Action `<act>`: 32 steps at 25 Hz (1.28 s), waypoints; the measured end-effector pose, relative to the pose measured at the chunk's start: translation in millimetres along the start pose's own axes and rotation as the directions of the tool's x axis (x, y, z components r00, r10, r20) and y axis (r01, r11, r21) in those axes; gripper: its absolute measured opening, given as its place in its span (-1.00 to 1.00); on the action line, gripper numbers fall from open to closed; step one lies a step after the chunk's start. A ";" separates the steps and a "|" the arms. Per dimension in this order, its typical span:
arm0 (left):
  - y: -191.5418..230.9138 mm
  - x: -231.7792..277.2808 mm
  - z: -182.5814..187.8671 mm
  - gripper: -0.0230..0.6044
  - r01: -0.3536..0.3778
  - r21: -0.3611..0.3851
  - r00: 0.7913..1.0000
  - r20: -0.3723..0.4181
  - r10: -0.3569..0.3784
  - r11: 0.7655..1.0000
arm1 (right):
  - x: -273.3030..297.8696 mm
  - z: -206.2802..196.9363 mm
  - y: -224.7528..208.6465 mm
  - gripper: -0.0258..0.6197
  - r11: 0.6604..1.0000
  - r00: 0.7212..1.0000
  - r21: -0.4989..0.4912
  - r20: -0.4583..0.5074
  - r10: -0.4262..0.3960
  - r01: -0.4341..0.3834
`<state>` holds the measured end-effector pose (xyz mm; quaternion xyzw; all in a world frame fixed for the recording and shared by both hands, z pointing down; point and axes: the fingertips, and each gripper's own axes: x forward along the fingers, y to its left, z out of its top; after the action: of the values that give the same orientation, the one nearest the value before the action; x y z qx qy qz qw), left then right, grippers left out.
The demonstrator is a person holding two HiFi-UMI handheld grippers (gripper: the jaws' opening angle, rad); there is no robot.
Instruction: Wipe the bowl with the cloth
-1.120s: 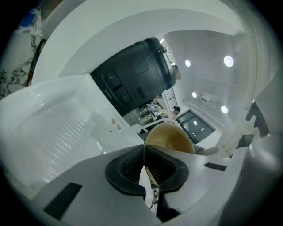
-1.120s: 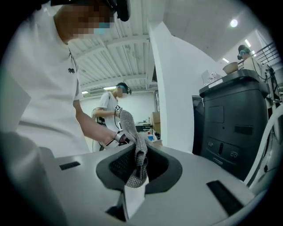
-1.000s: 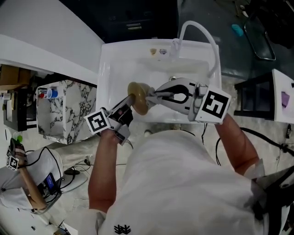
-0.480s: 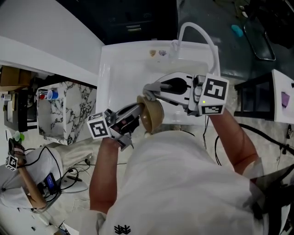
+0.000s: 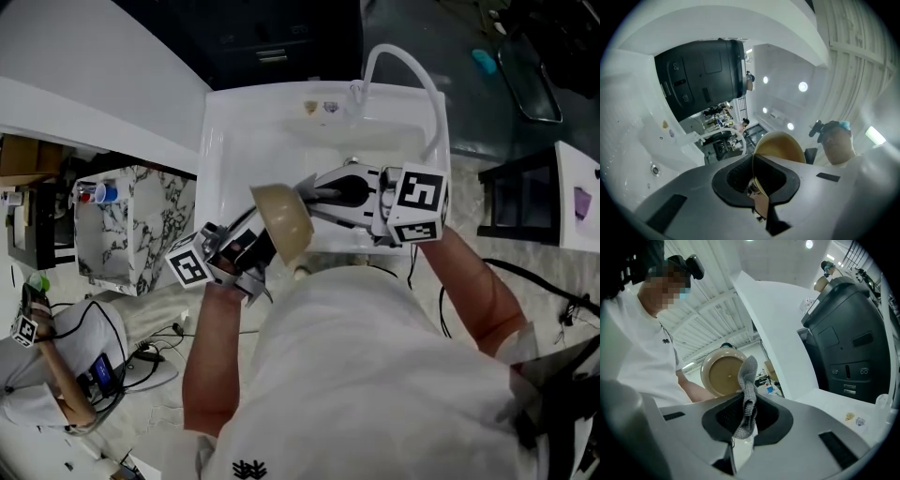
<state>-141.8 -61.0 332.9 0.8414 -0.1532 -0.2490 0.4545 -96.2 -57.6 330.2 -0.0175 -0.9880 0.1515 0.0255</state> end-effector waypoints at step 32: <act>31.6 -15.2 -28.5 -0.86 -0.102 0.015 0.986 -0.132 0.103 0.995 | -10.8 56.9 16.4 -0.79 0.994 0.975 -0.035 0.193 0.106 -0.102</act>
<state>-139.5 -51.1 376.9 0.8491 -0.1667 -0.1681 0.4723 -88.2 -59.4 270.6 -0.0547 -0.9853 0.1412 -0.0792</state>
